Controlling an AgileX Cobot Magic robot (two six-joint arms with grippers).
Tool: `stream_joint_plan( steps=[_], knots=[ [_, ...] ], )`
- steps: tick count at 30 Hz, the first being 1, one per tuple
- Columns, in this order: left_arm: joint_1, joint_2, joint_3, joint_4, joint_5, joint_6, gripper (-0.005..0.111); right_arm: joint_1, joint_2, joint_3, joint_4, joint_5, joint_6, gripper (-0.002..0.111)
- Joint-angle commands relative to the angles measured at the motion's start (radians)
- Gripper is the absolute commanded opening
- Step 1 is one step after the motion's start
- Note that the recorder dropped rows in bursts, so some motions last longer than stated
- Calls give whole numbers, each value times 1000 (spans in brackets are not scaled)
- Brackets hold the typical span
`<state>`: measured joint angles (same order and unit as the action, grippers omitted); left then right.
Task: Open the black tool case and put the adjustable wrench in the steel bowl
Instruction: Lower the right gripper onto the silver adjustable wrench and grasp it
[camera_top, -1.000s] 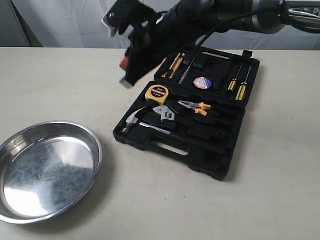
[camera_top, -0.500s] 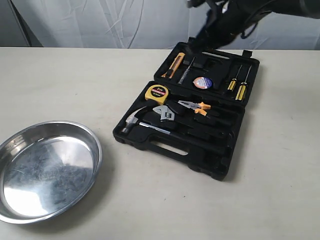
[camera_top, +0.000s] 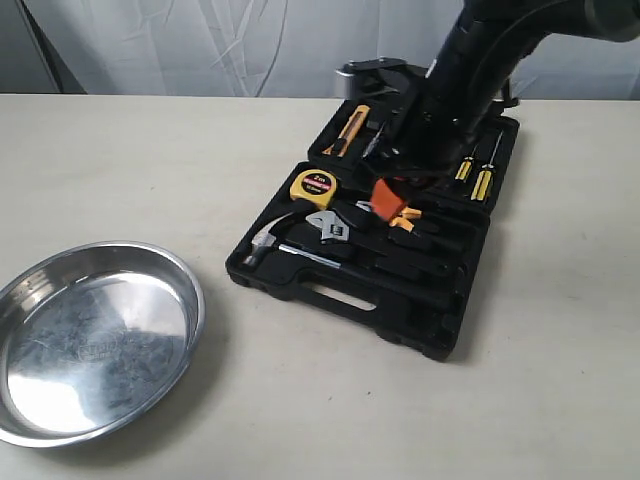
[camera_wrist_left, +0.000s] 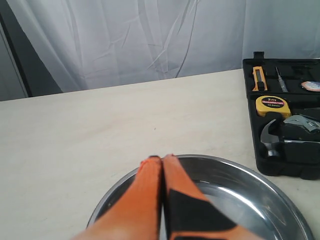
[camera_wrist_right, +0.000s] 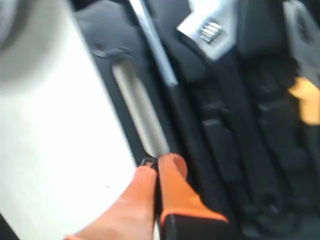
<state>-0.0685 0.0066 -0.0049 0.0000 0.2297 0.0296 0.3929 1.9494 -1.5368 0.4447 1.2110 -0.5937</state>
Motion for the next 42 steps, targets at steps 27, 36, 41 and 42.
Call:
stream_joint_plan(
  steps=[27, 36, 41, 42],
  knots=[
    [-5, -7, 5, 0, -5, 0, 0, 126, 138, 2, -373, -297, -26, 54],
    [-5, -7, 5, 0, -5, 0, 0, 126, 199, 2, -445, -322, -21, 54],
    [-5, -7, 5, 0, -5, 0, 0, 126, 221, 2, -445, -352, -21, 54],
    [-5, -7, 5, 0, -5, 0, 0, 126, 225, 2, -445, -359, -21, 54]
  ],
)
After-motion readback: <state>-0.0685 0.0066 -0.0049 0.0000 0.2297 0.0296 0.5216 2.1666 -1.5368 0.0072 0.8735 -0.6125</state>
